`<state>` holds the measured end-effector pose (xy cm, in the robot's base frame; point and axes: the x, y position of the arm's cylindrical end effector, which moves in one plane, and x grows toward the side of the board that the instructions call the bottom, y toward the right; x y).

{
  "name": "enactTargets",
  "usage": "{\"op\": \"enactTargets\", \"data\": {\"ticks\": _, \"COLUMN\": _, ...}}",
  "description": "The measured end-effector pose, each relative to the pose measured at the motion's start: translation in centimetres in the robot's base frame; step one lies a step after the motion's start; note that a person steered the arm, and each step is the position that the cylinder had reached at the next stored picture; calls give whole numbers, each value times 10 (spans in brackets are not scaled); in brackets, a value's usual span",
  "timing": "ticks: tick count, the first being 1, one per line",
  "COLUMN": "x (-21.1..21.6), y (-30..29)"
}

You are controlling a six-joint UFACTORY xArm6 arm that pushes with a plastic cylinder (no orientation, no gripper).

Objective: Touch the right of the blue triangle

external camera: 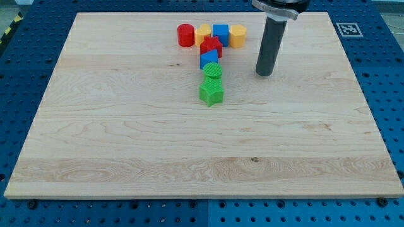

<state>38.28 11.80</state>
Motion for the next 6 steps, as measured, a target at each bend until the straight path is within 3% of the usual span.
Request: {"op": "enactTargets", "data": {"ticks": 6, "x": -27, "y": -3}}
